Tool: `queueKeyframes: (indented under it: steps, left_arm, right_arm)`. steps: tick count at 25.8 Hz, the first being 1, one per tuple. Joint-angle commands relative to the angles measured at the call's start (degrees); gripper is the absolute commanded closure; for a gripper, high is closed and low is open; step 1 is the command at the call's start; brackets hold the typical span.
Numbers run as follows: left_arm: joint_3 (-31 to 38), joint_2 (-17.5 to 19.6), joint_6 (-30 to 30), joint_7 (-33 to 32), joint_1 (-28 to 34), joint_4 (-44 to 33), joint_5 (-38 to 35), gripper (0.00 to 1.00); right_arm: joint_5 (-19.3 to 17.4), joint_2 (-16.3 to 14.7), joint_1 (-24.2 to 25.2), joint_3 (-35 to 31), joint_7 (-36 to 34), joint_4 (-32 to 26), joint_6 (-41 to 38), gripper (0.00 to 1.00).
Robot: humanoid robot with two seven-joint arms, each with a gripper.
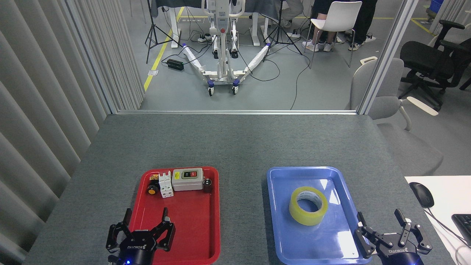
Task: Place and move tape with both arms
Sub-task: 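Open the right gripper and withdraw it from the tape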
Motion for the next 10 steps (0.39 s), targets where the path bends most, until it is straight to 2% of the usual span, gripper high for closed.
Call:
queueKeyframes:
  steps: [1, 10]
  left_arm:
    - [-0.1, 0.0, 0.0, 0.0, -0.1, 0.3, 0.8, 0.0]
    - [-0.1, 0.0, -0.4, 0.0, -0.9, 0.9, 1.0, 0.0]
  right_arm:
    - [0.0, 0.1, 0.0, 0.0, 0.0, 0.2, 0.0, 0.01]
    - [0.0, 0.1, -0.3, 0.0, 0.0, 0.3, 0.0, 0.01]
